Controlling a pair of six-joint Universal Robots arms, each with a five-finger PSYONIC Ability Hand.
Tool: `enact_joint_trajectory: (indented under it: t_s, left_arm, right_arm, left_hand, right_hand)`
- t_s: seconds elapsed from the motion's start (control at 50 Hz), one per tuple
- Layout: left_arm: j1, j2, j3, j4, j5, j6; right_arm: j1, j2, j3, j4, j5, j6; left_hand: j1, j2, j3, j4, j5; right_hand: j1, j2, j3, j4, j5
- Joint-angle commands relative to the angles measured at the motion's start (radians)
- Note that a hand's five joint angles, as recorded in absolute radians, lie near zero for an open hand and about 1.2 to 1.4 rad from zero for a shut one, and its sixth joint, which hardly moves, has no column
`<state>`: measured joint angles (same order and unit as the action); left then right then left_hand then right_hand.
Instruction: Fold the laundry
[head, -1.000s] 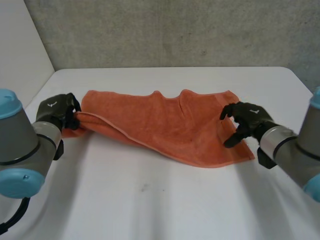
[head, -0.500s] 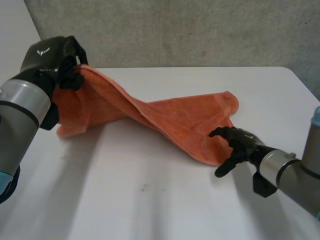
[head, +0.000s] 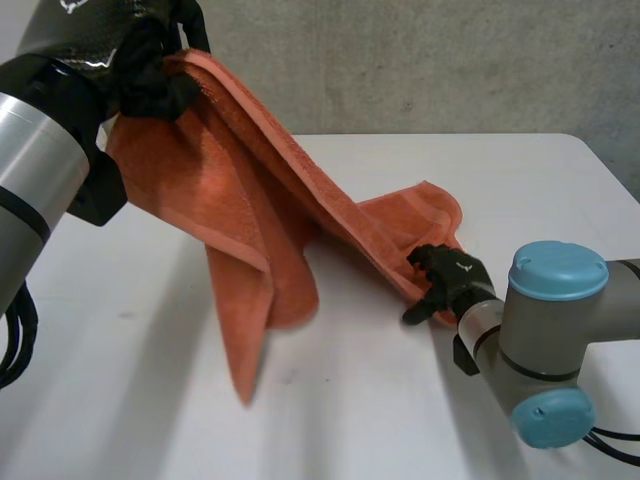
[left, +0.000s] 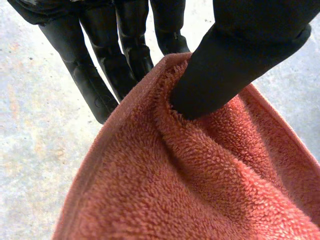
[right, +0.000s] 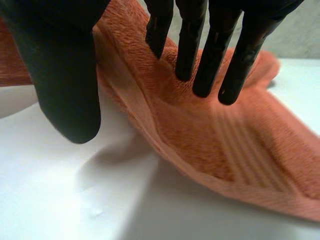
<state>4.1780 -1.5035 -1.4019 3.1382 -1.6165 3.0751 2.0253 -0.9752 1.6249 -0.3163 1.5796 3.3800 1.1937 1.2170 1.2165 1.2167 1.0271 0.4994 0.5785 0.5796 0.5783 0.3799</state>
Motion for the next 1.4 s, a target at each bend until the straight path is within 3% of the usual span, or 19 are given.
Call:
enact_joint_trajectory:
  t_s: [0.02,0.12,0.24,0.36,0.4,0.46,0.56,0.68,0.76,0.9,0.94,0.98,1.02,1.04,1.06,1.08,1.18,1.24,1.4]
  left_arm:
    - [0.051,0.006,-0.002,-0.001,0.003,0.002]
    - [0.106,0.006,-0.011,-0.004,0.007,-0.001]
    - [0.189,0.002,-0.064,-0.003,0.017,-0.001]
    - [0.241,-0.017,-0.112,-0.006,0.018,0.005]
    - [0.261,-0.067,-0.134,-0.01,0.024,0.007]
    - [0.263,-0.118,-0.144,-0.026,0.041,0.01]
    - [0.264,-0.197,-0.157,-0.096,0.069,0.048]
    - [0.264,-0.357,-0.161,-0.176,0.06,0.195]
    - [0.264,-0.426,-0.149,-0.179,0.061,0.252]
    - [0.264,-0.552,0.038,-0.008,0.063,0.283]
    - [0.263,-0.561,0.091,0.053,0.063,0.284]
    - [0.261,-0.563,0.149,0.135,0.063,0.286]
    - [0.261,-0.551,0.234,0.328,0.061,0.283]
    - [0.261,-0.551,0.235,0.329,0.061,0.283]
    - [0.263,-0.535,0.259,0.43,0.061,0.284]
    - [0.264,-0.506,0.267,0.545,0.059,0.283]
    - [0.264,-0.433,0.249,0.771,0.032,0.284]
    - [0.272,-0.408,0.203,0.76,0.023,0.283]
    - [0.312,-0.394,0.01,0.678,0.012,0.275]
  right_arm:
    - [-0.016,-0.016,-0.008,-0.035,0.019,-0.005]
    - [-0.098,-0.063,-0.002,-0.033,0.005,-0.028]
    - [-0.201,-0.091,0.013,-0.021,-0.056,-0.1]
    - [-0.322,-0.331,0.047,-0.011,-0.154,-0.345]
    - [-0.355,-0.462,0.029,0.084,-0.208,-0.486]
    - [-0.355,-0.507,0.003,0.169,-0.231,-0.562]
    - [-0.355,-0.568,-0.102,0.55,-0.282,-0.842]
    - [-0.35,-0.548,-0.111,0.755,-0.268,-1.013]
    - [-0.335,-0.415,-0.123,0.809,-0.234,-1.142]
    - [-0.252,-0.194,-0.327,0.732,-0.13,-1.116]
    - [-0.202,-0.123,-0.497,0.605,-0.057,-1.058]
    - [-0.189,-0.111,-0.575,0.524,-0.035,-1.042]
    - [-0.186,-0.109,-0.646,0.431,-0.023,-1.016]
    - [-0.185,-0.117,-0.693,0.33,-0.021,-0.998]
    - [-0.178,-0.126,-0.718,0.222,-0.021,-0.98]
    - [-0.178,-0.126,-0.718,0.221,-0.021,-0.979]
    - [-0.18,-0.221,-0.659,-0.089,-0.021,-0.924]
    - [-0.177,-0.296,-0.574,-0.167,-0.026,-0.91]
    - [-0.186,-0.316,-0.379,-0.06,-0.133,-0.898]
  left_hand:
    - [0.203,0.179,0.18,0.18,0.195]
    - [0.203,0.179,0.18,0.18,0.195]
    - [0.203,0.179,0.18,0.18,0.195]
    - [0.203,0.179,0.18,0.18,0.195]
    - [0.203,0.179,0.18,0.18,0.195]
    - [0.203,0.179,0.18,0.18,0.195]
    - [0.203,0.179,0.18,0.18,0.195]
    - [0.203,0.179,0.18,0.18,0.195]
    - [0.203,0.179,0.18,0.18,0.195]
    - [0.203,0.179,0.18,0.18,0.195]
    - [0.203,0.179,0.18,0.18,0.195]
    - [0.203,0.179,0.18,0.18,0.195]
    - [0.203,0.179,0.18,0.18,0.195]
    - [0.203,0.179,0.18,0.18,0.195]
    - [0.203,0.179,0.18,0.18,0.195]
    - [0.203,0.179,0.18,0.18,0.195]
    - [0.203,0.179,0.18,0.18,0.195]
    - [0.203,0.179,0.18,0.18,0.195]
    - [0.203,0.179,0.18,0.18,0.195]
  right_hand:
    - [0.413,0.334,0.333,0.335,0.358]
    - [0.896,0.816,0.815,0.817,0.84]
    - [0.897,0.818,0.817,0.818,0.842]
    - [0.897,0.818,0.817,0.818,0.842]
    - [0.897,0.818,0.817,0.818,0.842]
    - [0.897,0.818,0.817,0.818,0.842]
    - [0.897,0.818,0.817,0.818,0.842]
    - [0.897,0.818,0.817,0.818,0.842]
    - [0.897,0.818,0.817,0.818,0.842]
    - [0.897,0.818,0.817,0.818,0.842]
    - [0.897,0.818,0.817,0.818,0.842]
    - [0.897,0.818,0.817,0.818,0.842]
    - [0.897,0.818,0.817,0.818,0.842]
    - [0.897,0.818,0.817,0.818,0.842]
    - [0.897,0.818,0.817,0.818,0.842]
    - [0.897,0.818,0.817,0.818,0.842]
    - [0.897,0.818,0.817,0.818,0.842]
    - [0.897,0.818,0.817,0.818,0.842]
    - [0.897,0.818,0.817,0.818,0.842]
